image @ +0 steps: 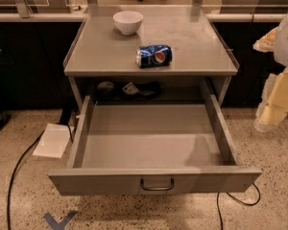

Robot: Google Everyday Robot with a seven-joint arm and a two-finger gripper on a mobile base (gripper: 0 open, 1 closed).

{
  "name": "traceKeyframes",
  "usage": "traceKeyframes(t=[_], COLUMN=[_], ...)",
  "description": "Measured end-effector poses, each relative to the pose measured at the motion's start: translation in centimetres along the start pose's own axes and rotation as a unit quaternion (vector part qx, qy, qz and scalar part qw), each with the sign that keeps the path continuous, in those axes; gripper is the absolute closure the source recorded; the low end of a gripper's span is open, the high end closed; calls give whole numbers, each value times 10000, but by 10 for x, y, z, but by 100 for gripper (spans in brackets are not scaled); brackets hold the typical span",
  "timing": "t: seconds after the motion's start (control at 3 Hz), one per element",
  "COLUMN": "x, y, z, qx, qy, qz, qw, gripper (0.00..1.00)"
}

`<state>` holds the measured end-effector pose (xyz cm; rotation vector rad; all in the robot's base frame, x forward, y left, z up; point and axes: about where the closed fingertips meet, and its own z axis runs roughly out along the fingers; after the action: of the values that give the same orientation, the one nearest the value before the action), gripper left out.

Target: Close top drawer

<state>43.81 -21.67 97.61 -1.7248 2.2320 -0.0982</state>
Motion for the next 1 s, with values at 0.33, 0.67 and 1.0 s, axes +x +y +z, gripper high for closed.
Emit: traceKeyframes(t=[0.33,0.67,1.0], x=[0,-2,-9], y=[0,3,17], z=[0,8,43], qx=[0,-65,-370], qy=[-1,-107,-309], qz=[0,-10,-152], qw=[10000,9999,9987], gripper=[0,0,0])
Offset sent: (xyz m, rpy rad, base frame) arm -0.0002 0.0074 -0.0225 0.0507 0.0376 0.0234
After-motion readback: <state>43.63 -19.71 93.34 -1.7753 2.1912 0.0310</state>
